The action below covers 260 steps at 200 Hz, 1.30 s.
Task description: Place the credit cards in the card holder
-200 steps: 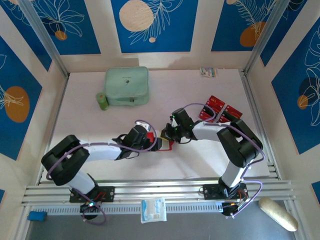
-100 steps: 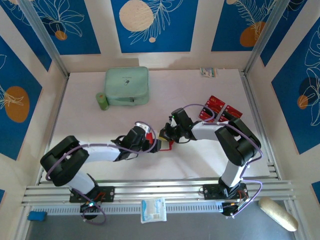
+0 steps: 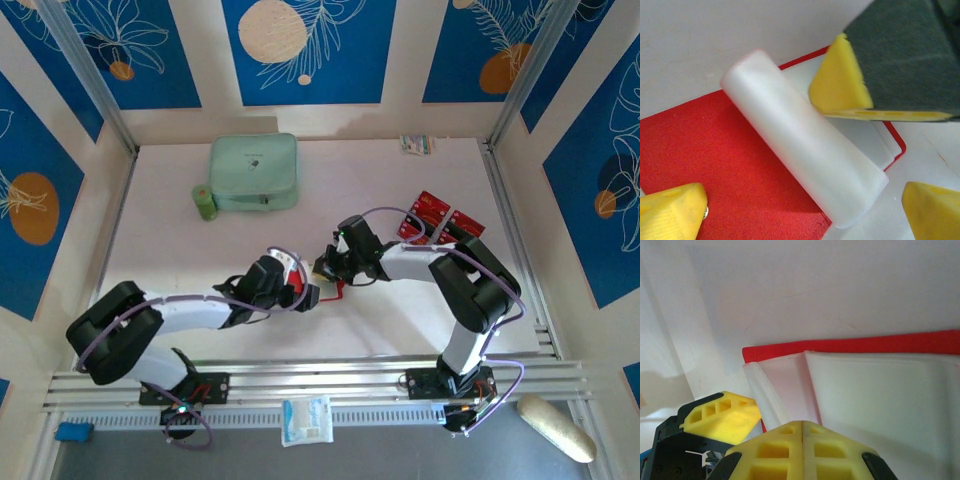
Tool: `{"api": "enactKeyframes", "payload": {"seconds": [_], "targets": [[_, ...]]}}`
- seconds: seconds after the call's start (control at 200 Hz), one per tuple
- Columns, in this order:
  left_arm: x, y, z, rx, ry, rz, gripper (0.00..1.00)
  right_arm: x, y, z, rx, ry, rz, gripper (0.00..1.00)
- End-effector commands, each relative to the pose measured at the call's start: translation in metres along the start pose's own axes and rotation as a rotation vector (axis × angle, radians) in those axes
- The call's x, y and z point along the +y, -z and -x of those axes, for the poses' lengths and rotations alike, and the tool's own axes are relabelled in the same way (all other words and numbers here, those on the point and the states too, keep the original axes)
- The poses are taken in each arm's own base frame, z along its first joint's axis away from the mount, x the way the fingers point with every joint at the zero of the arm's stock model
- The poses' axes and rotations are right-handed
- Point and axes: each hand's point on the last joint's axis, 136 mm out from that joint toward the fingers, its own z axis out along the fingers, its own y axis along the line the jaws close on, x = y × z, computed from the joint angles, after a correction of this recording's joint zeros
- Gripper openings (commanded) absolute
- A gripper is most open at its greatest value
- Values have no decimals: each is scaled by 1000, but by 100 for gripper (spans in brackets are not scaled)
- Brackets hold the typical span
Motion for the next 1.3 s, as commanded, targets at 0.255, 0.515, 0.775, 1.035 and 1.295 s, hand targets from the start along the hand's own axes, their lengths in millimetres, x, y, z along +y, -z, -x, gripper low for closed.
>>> {"api": "enactKeyframes", "payload": {"seconds": [0.255,0.515,0.775,1.035,1.295], "targets": [[4,27,14,-78,-36,-12,100,28,-3,-4,12,21,47,0],[21,58,47,-254,135,5,100,36,-19,-9,35,17,49,0],[28,68,55,-279,190,6,100,35,-46,-13,72,2,41,0],[34,59,48,-228,230,31,100,36,-49,-14,91,11,60,0],[54,43,24,-144,221,123,100,40,-34,-7,67,21,84,0]]}}
